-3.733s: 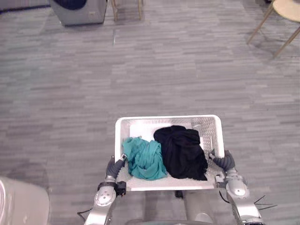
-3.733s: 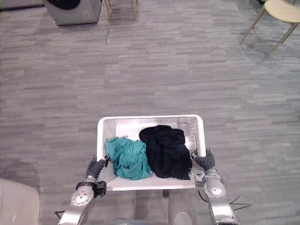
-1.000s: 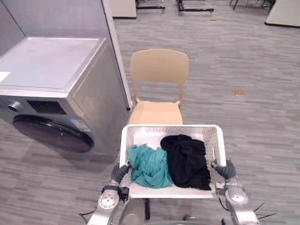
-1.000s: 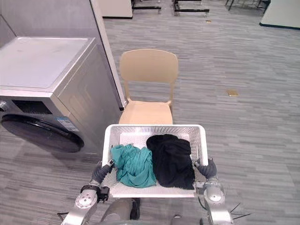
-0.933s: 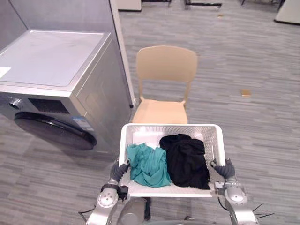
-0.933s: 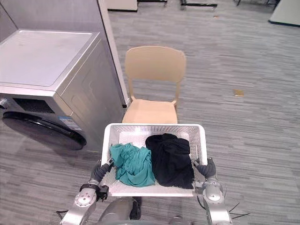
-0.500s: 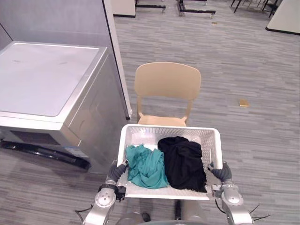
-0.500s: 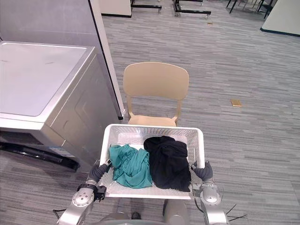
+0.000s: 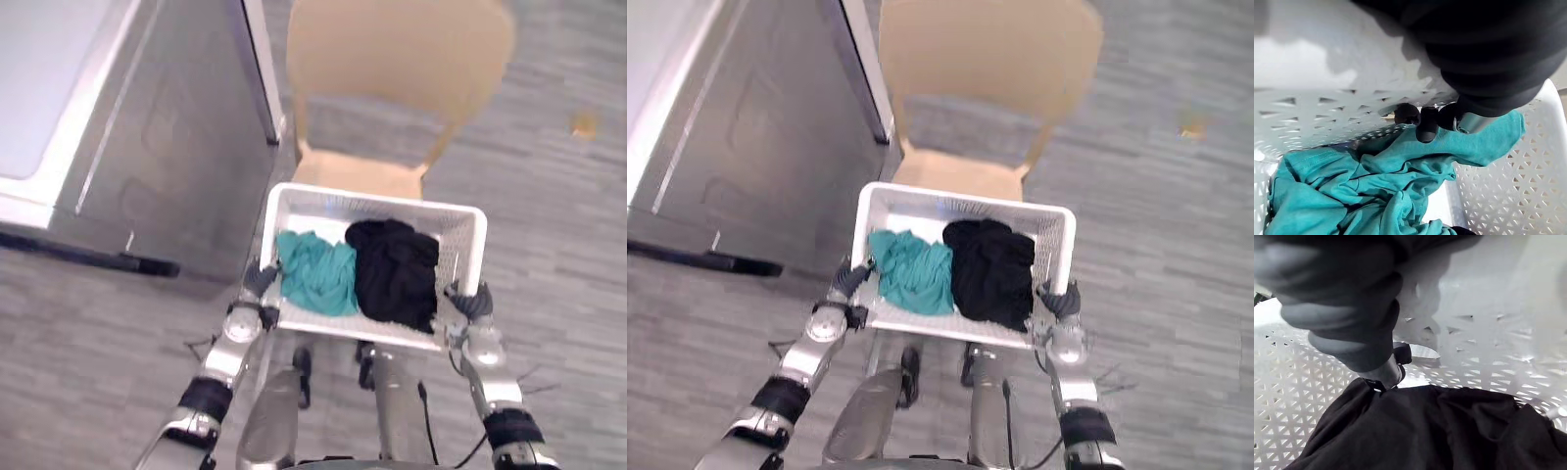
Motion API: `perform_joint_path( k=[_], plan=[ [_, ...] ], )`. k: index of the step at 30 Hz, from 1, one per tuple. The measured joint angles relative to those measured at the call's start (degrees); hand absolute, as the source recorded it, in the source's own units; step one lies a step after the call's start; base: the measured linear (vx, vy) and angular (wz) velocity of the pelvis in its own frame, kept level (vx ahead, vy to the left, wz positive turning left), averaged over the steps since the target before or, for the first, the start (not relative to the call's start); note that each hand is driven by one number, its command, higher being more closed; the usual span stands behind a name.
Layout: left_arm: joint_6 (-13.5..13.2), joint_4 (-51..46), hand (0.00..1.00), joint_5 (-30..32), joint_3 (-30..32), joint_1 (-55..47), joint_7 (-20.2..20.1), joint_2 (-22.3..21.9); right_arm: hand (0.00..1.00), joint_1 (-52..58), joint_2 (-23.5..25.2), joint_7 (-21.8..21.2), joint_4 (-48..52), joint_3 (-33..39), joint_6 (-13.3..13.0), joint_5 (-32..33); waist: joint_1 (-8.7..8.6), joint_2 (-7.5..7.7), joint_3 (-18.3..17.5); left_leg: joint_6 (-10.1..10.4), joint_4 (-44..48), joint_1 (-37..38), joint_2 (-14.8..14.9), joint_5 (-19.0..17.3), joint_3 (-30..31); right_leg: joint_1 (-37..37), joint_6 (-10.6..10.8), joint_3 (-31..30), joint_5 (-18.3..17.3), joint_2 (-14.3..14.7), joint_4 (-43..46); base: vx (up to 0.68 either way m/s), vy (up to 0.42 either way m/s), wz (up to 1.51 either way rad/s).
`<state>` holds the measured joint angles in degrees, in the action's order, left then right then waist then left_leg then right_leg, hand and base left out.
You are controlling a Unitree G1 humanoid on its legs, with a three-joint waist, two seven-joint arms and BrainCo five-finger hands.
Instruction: Pick up the laundry basket with both hands and put the clothes into the washing machine.
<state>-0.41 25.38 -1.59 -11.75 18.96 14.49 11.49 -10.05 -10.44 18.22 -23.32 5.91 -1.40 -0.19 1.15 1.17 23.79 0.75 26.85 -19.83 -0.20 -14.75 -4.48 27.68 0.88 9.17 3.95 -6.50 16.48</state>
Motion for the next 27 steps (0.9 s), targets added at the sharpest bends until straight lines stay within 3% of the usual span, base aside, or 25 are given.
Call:
perform_joint_path(
  k=[3,4,6,17,24,27],
  plan=[
    [0.0,1.2,1.0,0.0,2.8,4.2,1.6,0.0,1.0,-5.4,1.7,1.5,0.0,0.9,0.0,2.0,0.31,-0.11,0.2,0.6,4.5,-6.2,1.0,-1.4,-0.7,4.9,-0.1,0.1,0.1,0.3,1.6,-0.14,0.005,-0.02],
    [0.0,2.6,0.0,0.0,3.7,6.2,2.2,0.0,0.0,-7.1,2.1,2.1,0.0,0.9,0.0,2.1,0.67,-0.15,0.3,0.3,6.2,-8.0,1.8,-2.2,-0.8,6.2,-0.2,0.2,0.2,0.9,2.0,-0.11,-0.016,-0.13],
    [0.0,4.5,0.0,-0.2,4.9,9.8,2.4,-0.2,0.0,-9.6,2.2,3.2,0.0,1.1,0.0,2.9,1.34,-0.14,0.7,0.2,7.9,-10.2,2.8,-3.1,-0.8,7.9,-0.7,0.4,0.5,1.7,2.5,-0.1,-0.042,-0.09],
    [-0.5,7.0,0.0,-4.1,12.7,20.8,7.9,-0.9,0.0,-17.1,6.2,7.9,1.8,3.3,-0.8,6.9,1.46,-0.21,2.7,-0.1,8.6,-14.4,5.9,-3.6,-1.6,10.9,-2.8,2.0,2.4,3.8,1.2,-0.05,-0.086,-0.01],
    [-2.5,5.1,0.0,-4.4,14.0,21.1,9.0,-1.2,0.0,-12.1,8.2,7.3,7.2,5.4,-2.0,8.6,1.45,-0.28,2.7,0.1,8.1,-12.6,6.2,-3.4,-2.0,9.7,-3.0,1.8,2.5,4.0,1.3,0.05,-0.033,-0.03],
    [-3.8,-1.9,0.0,-4.3,13.8,16.4,9.2,-2.3,0.0,-8.1,7.9,6.4,11.0,6.8,-2.7,8.6,1.51,-0.74,3.0,0.1,7.2,-10.5,6.1,-3.4,-2.6,8.0,-2.7,1.6,2.2,3.9,1.3,0.05,0.005,-0.02]
  ],
)
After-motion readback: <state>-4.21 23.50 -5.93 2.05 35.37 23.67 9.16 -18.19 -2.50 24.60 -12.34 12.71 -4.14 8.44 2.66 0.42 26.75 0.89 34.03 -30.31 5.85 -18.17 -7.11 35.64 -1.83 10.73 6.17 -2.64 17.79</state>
